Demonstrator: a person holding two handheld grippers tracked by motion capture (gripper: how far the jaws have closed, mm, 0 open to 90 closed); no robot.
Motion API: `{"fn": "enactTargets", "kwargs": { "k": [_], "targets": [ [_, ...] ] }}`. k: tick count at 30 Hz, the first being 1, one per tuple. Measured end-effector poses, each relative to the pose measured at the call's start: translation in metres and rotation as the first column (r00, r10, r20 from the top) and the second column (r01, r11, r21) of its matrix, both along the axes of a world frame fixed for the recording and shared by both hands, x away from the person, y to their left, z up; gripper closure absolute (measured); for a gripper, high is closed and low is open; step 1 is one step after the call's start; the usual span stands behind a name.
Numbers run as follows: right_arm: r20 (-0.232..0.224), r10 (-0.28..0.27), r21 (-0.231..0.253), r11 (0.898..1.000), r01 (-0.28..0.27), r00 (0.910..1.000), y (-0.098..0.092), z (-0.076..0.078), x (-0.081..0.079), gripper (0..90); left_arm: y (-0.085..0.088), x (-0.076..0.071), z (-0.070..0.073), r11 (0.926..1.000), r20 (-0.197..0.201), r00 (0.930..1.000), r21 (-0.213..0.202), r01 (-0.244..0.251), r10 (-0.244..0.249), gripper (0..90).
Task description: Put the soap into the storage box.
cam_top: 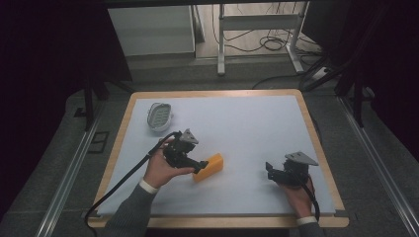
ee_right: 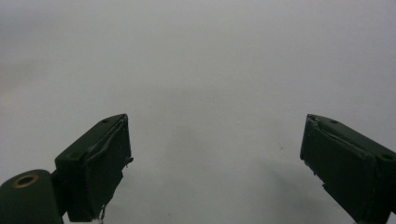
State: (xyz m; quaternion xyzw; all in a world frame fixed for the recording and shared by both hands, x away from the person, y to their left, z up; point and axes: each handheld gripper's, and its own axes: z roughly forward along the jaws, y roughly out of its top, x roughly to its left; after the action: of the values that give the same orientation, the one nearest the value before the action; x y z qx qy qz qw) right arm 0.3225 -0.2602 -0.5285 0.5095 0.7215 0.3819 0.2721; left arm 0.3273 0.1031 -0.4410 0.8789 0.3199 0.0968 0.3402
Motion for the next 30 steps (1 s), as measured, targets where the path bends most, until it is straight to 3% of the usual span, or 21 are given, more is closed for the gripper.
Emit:
{"fn": "enactTargets", "kwargs": {
  "k": [4, 8, 19, 25, 30],
  "targets": [
    [0.003, -0.002, 0.001, 1.0, 0.002, 1.0, 0.0, 0.0, 0.0, 9.0, -0.009, 0.002, 0.002, 0.9997, 0.001, 0.9998, 0.017, 0.019, -0.019, 22.2],
    [0.004, -0.001, 0.001, 1.0, 0.001, 1.0, 0.0, 0.0, 0.0, 9.0, -0.012, 0.003, 0.002, 0.9998, -0.005, 0.9998, 0.002, 0.018, -0.018, 22.8],
    [0.007, -0.004, -0.003, 1.0, 0.004, 1.0, 0.0, 0.0, -0.001, 9.0, -0.019, 0.011, -0.011, 0.9994, -0.068, 0.9975, 0.026, 0.022, -0.02, 23.8],
    [0.008, -0.005, -0.006, 1.0, 0.005, 1.0, 0.0, 0.0, -0.001, 9.0, -0.03, 0.018, -0.029, 0.9969, -0.121, 0.9924, 0.072, 0.03, -0.021, 26.0],
    [0.005, -0.003, -0.012, 1.0, 0.003, 1.0, 0.001, 0.0, -0.001, 9.0, -0.035, 0.021, -0.04, 0.9948, -0.139, 0.9901, 0.097, 0.032, -0.018, 30.6]
  ]
}}
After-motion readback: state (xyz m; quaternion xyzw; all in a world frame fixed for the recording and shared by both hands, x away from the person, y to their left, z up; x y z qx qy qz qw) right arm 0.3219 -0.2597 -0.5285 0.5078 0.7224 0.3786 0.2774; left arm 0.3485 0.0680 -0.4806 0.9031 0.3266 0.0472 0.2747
